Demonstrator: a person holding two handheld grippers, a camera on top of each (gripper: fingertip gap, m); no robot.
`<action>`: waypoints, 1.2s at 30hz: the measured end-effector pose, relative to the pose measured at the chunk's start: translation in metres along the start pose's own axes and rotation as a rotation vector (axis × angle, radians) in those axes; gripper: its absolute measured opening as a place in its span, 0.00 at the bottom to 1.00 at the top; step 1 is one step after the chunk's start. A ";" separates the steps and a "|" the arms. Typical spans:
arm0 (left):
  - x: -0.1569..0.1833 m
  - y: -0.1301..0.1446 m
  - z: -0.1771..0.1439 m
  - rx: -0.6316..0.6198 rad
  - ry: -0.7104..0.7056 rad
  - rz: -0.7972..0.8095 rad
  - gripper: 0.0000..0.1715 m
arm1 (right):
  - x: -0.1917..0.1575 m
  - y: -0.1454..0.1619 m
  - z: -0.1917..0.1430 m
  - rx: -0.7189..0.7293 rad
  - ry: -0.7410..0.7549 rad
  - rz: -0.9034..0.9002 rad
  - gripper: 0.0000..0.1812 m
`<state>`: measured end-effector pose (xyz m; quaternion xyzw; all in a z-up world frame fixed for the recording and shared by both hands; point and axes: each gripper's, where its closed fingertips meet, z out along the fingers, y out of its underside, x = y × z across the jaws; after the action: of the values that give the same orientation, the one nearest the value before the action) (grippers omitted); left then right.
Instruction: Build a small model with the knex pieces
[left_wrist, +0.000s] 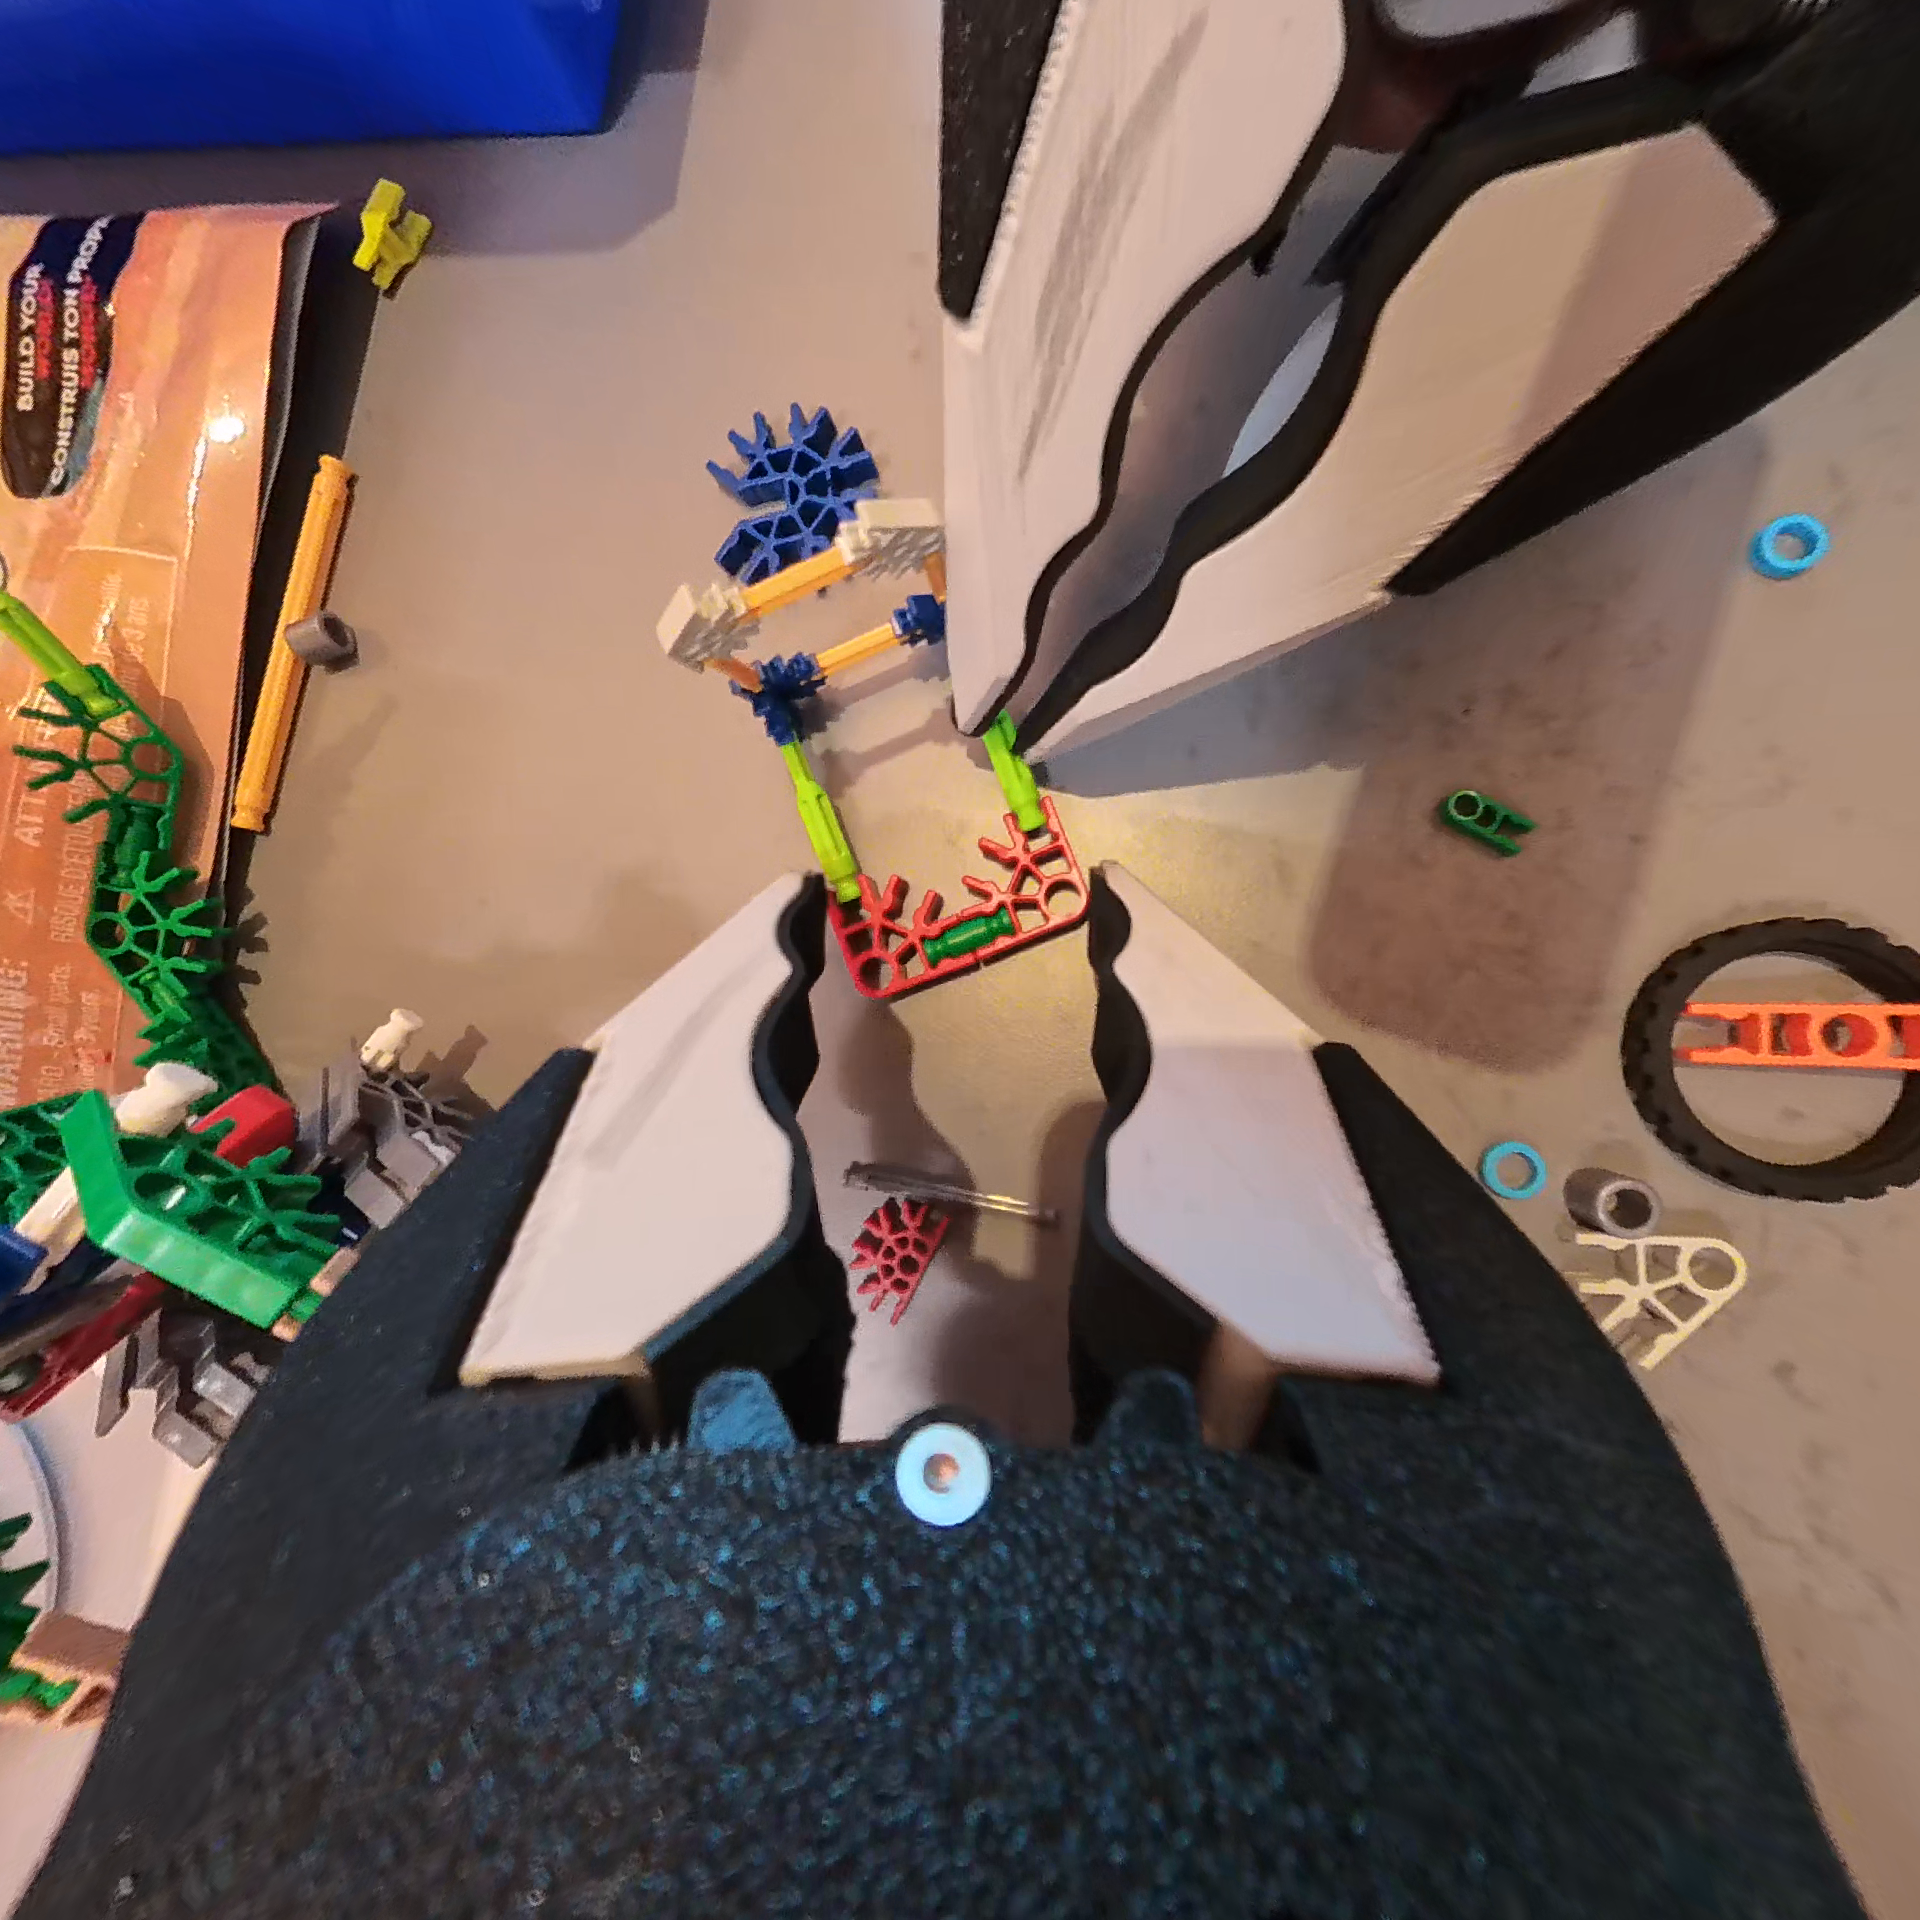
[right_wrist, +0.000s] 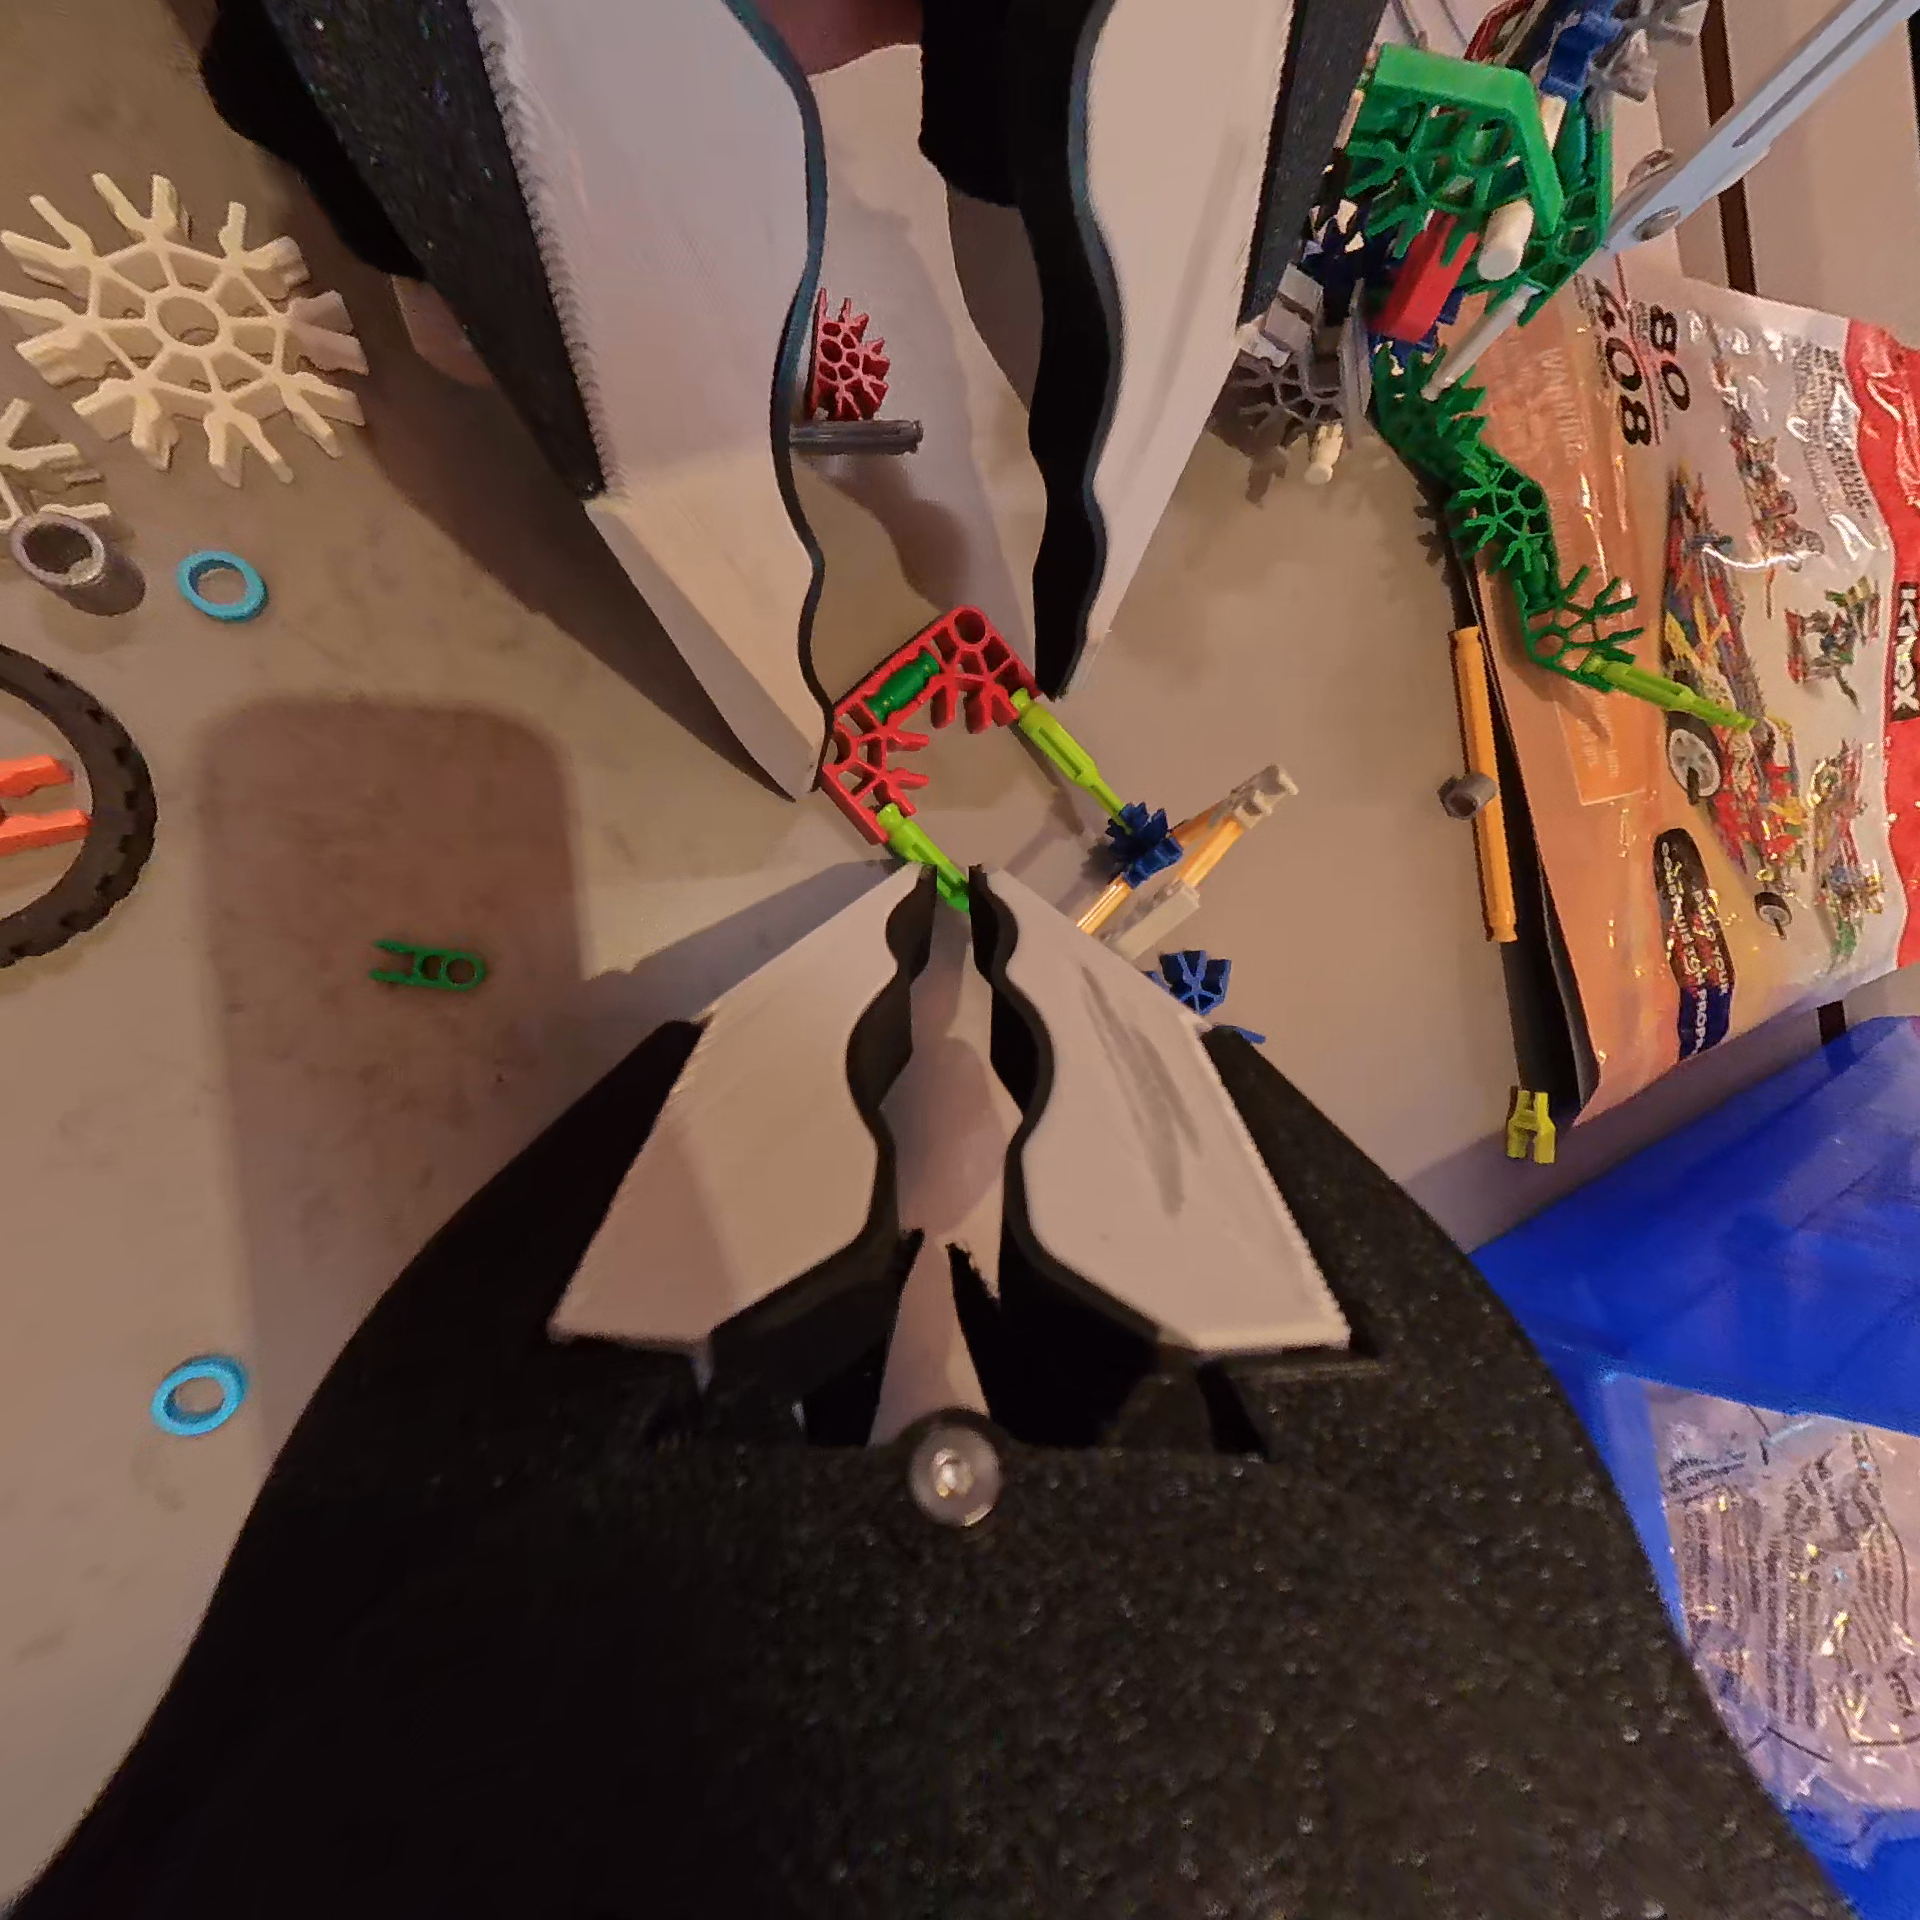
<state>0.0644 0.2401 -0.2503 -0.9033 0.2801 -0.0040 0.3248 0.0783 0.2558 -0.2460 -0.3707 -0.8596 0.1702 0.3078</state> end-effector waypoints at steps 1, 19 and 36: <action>0.000 0.000 0.000 0.000 0.002 0.001 0.28 | 0.000 0.000 0.000 -0.001 0.001 -0.002 0.03; -0.015 0.010 -0.006 -0.027 -0.053 -0.004 0.27 | -0.003 -0.006 0.001 0.023 -0.020 0.022 0.06; -0.012 0.009 -0.003 0.019 0.021 -0.046 0.22 | 0.001 -0.015 -0.005 0.087 -0.011 0.054 0.05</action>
<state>0.0488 0.2389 -0.2513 -0.9063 0.2625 -0.0235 0.3304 0.0727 0.2470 -0.2337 -0.3789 -0.8427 0.2178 0.3143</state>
